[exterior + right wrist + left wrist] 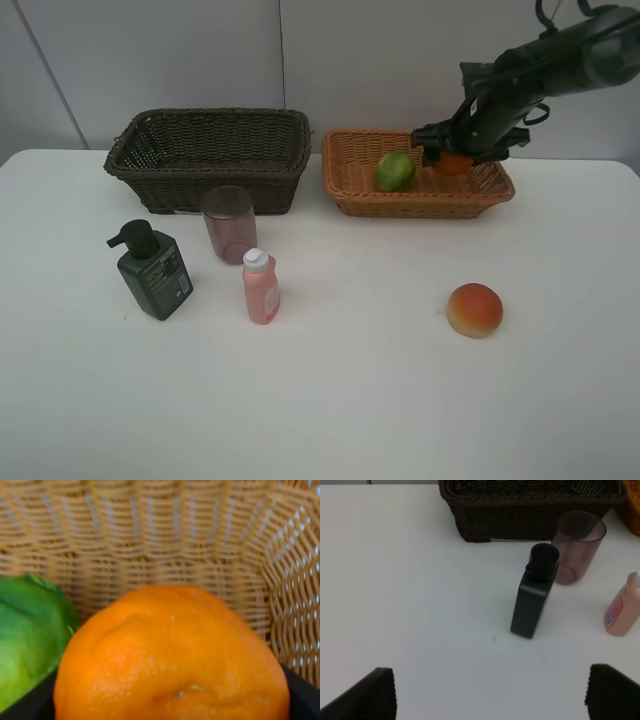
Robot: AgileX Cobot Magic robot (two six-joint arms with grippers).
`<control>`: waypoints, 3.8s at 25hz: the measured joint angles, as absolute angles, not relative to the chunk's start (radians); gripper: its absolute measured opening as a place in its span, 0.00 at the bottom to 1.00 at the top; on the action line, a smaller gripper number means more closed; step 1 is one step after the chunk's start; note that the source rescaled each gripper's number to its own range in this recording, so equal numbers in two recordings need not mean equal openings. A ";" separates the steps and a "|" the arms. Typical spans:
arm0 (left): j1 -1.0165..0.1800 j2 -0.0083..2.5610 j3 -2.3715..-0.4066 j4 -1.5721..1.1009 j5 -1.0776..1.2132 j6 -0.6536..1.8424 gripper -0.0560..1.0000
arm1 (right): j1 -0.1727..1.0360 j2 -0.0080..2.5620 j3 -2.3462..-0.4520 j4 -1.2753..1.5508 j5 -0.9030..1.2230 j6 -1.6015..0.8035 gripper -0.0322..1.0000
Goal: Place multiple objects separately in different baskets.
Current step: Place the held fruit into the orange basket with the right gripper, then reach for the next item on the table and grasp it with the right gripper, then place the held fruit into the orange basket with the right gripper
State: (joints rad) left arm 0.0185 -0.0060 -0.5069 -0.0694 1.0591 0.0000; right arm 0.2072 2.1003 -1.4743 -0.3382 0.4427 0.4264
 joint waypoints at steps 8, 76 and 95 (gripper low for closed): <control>0.019 -0.006 -0.507 -0.069 1.059 0.000 0.98 | 0.207 2.097 -1.474 -0.345 0.443 0.426 0.85; 0.019 -0.006 -0.507 -0.069 1.059 0.000 0.98 | 0.371 1.857 -0.851 -0.269 0.582 0.584 0.92; 0.019 -0.006 -0.507 -0.069 1.059 0.000 0.98 | 0.371 1.862 -0.851 -0.270 0.581 0.584 0.03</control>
State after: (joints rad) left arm 0.0185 -0.0060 -0.5069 -0.0694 1.0591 0.0000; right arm 0.3710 1.8617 -0.8512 -0.2703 0.5814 0.5836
